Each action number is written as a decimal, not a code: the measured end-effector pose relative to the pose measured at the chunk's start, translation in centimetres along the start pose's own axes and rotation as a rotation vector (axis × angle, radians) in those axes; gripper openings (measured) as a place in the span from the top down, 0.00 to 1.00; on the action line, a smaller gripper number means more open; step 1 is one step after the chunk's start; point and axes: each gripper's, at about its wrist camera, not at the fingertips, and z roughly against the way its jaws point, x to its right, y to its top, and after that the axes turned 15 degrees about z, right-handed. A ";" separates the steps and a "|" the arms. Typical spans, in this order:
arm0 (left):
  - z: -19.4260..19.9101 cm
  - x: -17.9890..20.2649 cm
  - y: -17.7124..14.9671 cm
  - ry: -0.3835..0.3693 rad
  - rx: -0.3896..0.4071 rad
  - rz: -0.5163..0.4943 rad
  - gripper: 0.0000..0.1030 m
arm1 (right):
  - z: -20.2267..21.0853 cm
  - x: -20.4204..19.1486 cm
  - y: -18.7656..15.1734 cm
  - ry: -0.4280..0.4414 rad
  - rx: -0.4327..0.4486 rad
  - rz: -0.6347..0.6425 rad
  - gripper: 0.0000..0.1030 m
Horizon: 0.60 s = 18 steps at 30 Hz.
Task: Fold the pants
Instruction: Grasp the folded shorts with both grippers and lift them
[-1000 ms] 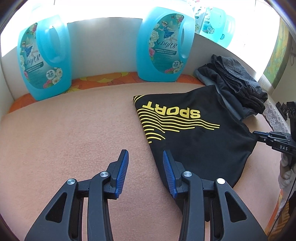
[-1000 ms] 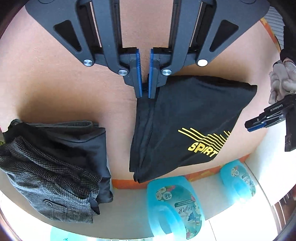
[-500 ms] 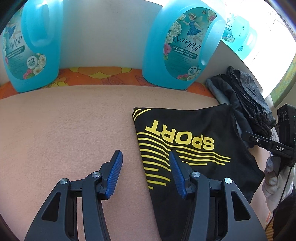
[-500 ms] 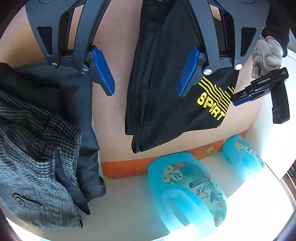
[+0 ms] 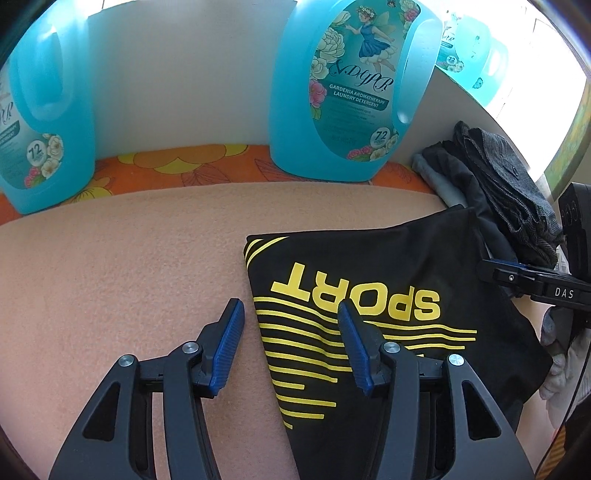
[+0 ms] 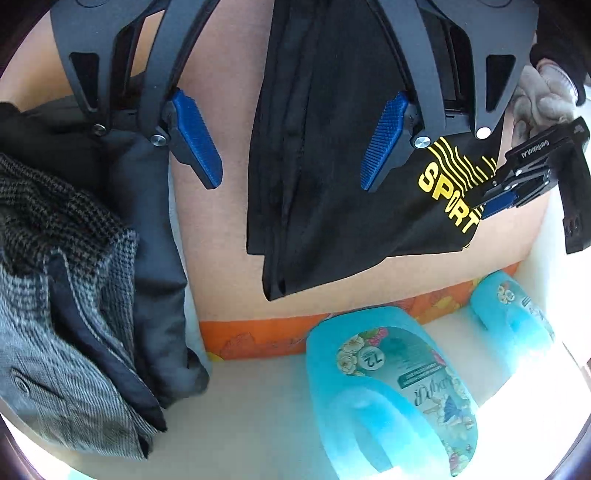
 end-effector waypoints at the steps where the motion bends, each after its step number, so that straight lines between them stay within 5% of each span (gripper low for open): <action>1: 0.0 0.0 0.0 -0.003 -0.003 -0.003 0.50 | 0.2 -0.1 -0.3 0.012 0.010 -0.009 0.23; 3: 0.0 0.0 -0.1 -0.005 -0.002 -0.013 0.51 | 0.4 -0.3 -0.5 0.007 0.026 -0.001 0.23; 8: -0.1 -0.1 0.0 -0.008 0.000 -0.011 0.70 | -0.6 -0.3 -0.6 0.031 -0.001 -0.025 0.24; 18: -0.5 -0.5 0.6 -0.041 0.002 0.032 0.70 | -2.1 -0.4 0.9 0.019 -0.011 0.023 0.27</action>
